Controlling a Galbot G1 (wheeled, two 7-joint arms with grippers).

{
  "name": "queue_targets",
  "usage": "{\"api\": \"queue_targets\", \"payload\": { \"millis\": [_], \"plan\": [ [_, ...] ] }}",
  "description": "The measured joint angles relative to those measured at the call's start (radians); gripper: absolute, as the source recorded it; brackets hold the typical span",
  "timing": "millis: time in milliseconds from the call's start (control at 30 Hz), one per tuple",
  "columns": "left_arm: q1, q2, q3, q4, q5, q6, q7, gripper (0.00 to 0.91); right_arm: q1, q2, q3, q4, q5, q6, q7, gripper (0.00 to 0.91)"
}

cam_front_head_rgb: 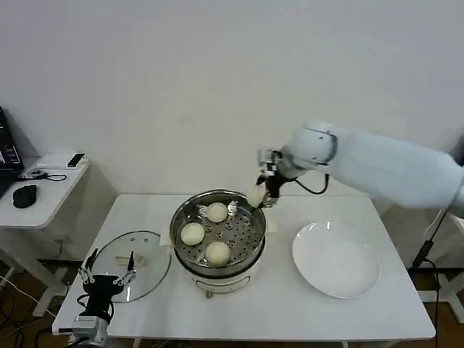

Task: Take steamed baozi put them in steamer then cover it.

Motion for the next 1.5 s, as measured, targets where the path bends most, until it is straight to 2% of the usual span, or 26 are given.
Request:
{"api": "queue_targets", "payload": {
  "millis": [367, 867, 933, 1267, 1500],
  "plan": [
    [0.004, 0.003, -0.014, 0.006, -0.006, -0.004, 0.001, 0.907, -0.067, 0.077, -0.022, -0.025, 0.053, -0.064, 0.056, 0.736],
    [0.002, 0.002, -0.014, 0.012, -0.006, -0.005, 0.001, 0.907, -0.155, 0.106, -0.018, -0.047, 0.022, -0.089, 0.071, 0.736],
    [0.001, 0.001, -0.014, 0.012, -0.006, -0.005, 0.001, 0.907, -0.16, 0.107, -0.017, -0.047, 0.016, -0.091, 0.071, 0.907],
    [0.004, 0.002, -0.015, 0.012, -0.005, -0.005, 0.001, 0.907, -0.161, 0.091, 0.008, -0.034, 0.005, -0.094, 0.072, 0.907],
    [0.005, -0.003, -0.013, 0.008, -0.003, -0.006, 0.001, 0.907, -0.14, 0.04, 0.049, 0.016, -0.003, -0.089, 0.083, 0.907]
  ]
}}
